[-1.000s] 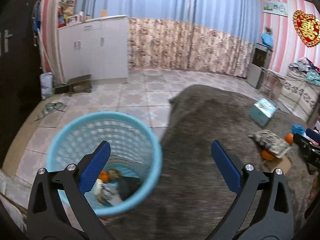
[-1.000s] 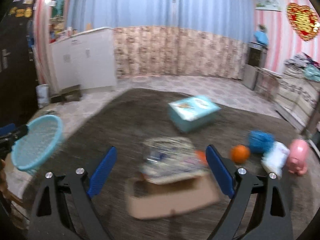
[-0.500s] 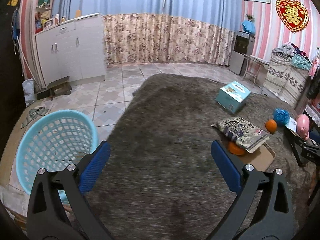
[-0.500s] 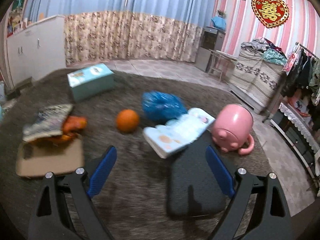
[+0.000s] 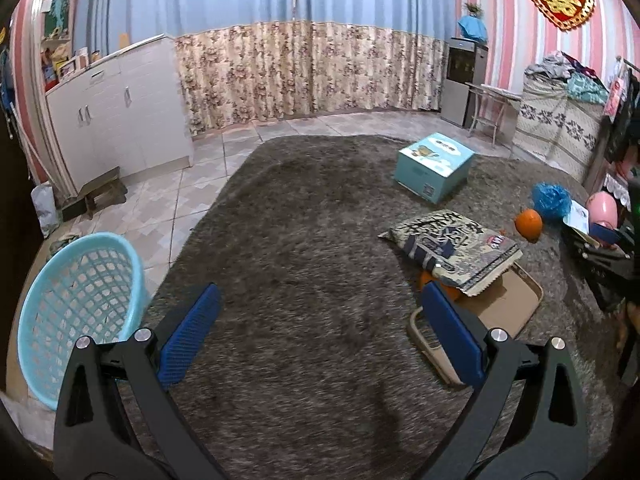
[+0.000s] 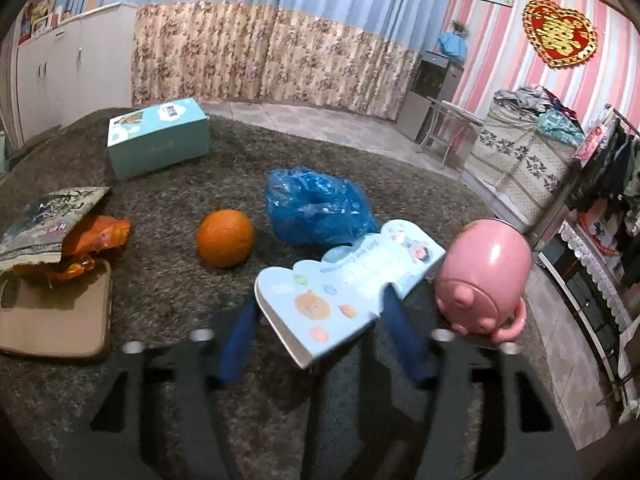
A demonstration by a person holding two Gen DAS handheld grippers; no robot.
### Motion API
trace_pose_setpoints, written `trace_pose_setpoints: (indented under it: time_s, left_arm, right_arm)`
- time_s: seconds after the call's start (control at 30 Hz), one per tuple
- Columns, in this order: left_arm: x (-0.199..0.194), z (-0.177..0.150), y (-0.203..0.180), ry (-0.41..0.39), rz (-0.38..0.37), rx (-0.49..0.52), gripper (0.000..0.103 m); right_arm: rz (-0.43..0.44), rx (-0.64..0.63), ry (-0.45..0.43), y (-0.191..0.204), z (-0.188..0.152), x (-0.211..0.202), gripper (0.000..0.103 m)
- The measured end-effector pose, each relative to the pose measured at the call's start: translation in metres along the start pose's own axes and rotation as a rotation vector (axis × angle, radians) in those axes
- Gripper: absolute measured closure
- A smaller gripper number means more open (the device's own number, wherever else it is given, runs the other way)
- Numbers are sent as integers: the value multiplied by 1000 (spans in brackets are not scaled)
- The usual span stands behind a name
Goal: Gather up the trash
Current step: 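Grasp the printed snack bag with the left tool while the right tool grasps the white booklet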
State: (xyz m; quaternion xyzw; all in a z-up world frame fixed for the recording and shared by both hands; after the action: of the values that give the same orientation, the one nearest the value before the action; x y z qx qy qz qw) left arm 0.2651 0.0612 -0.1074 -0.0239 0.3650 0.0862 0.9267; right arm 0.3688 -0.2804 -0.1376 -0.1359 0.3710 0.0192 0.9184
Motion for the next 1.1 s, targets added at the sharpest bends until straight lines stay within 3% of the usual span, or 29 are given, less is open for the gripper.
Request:
trace_pose_setpoints:
  time_s: [0.2,0.43,0.5,0.57,0.67,0.73,0.77,0.8,0.83,0.9,1.1]
  left_arm:
    - [6,0,-35,-2,-36,49,6]
    - [20,10,-68,11,-118,57,6]
    - [29,20,-69,13,-86,51,9]
    - [45,24,-71,52,-70,53,16]
    - [66,20,-70,126,-85,45,37]
    - [78,14,-72,174,-118,39,66]
    - [81,11,-75,191,-134,44,73]
    - [83,9,-76,196,-137,54,90]
    - [83,8,-78,194,-129,68,97]
    - [78,9,-76,165,-104,91,103]
    - [40,27,-60,69,-77,106,103]
  right_arm:
    - [43,-6,-31,3,3,-7,73]
    - [103,36,-57,1,1,-16,76]
    - [110,47,-60,0,1,-16,76]
    - [121,67,-61,-2,3,-16,76]
    - [134,87,-62,-5,4,-15,76]
    - [137,92,-62,-4,4,-14,76]
    - [137,91,-62,-4,4,-14,76]
    - [136,92,-61,-4,4,-14,76]
    - [136,94,-60,-4,4,-14,77]
    - [133,95,-61,-3,6,-16,79]
    - [132,93,-79,3,12,-28,87]
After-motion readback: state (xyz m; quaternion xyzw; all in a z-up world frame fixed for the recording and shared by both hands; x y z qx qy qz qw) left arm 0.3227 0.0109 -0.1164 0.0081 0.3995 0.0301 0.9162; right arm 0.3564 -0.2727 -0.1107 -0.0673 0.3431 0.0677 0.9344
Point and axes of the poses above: each gripper's, at about its wrist camera, not at the fingertips, and x roughly the way its jaws point, y to its left, z to its top, the point moved 10 cm from there along x, roughly the way its jaws point, and after that the axes turned 5 degrees about y, right-handed, at the moved point
